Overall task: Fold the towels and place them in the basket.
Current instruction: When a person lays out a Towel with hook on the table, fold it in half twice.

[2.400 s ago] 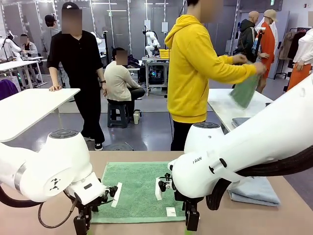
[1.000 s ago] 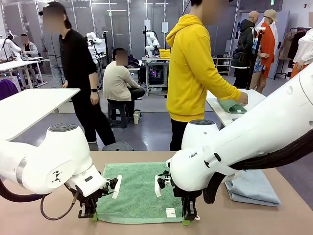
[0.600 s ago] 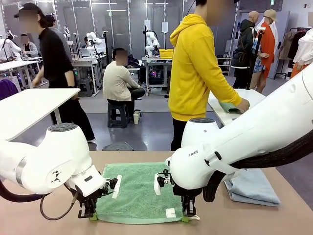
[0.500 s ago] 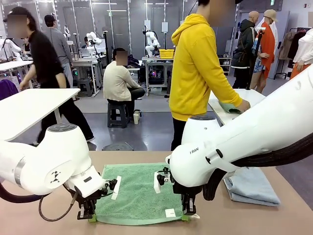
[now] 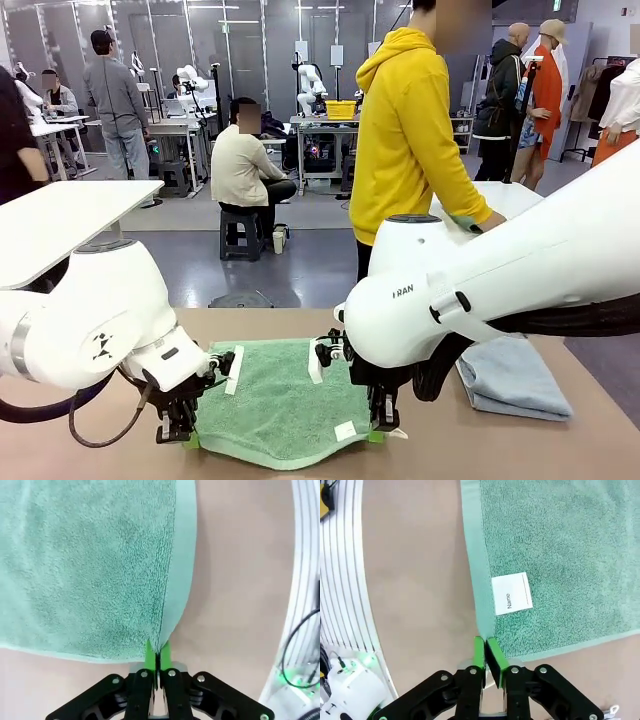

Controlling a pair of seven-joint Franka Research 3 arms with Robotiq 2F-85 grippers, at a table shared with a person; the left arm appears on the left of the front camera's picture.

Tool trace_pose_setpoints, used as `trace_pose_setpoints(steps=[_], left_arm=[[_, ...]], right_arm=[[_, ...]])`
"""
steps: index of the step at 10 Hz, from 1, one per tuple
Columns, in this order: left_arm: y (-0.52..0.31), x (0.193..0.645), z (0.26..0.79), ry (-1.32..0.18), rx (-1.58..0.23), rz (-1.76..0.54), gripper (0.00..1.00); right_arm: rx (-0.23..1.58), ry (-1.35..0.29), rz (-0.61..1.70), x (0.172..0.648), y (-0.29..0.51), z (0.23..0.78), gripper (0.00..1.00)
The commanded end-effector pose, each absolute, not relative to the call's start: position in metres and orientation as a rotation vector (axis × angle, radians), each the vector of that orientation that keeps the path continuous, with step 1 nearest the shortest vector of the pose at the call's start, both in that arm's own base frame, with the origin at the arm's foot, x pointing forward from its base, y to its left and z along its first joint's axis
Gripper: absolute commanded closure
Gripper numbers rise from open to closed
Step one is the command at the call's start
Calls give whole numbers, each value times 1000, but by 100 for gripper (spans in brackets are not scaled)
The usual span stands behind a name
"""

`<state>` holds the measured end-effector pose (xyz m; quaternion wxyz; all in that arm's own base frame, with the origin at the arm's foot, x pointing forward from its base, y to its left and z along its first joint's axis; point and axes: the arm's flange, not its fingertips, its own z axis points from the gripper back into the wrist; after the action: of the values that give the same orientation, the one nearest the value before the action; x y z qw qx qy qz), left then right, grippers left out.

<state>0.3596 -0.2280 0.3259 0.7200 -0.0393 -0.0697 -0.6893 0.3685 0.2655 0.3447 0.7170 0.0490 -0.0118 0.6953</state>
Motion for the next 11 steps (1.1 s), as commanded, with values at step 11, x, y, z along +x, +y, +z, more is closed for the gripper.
trace_pose_setpoints(steps=[11], left_arm=[[-218, 397, 357, -144, -90, -1542, 96]], right_arm=[[97, -26, 1512, 396, 260, 367, 94]])
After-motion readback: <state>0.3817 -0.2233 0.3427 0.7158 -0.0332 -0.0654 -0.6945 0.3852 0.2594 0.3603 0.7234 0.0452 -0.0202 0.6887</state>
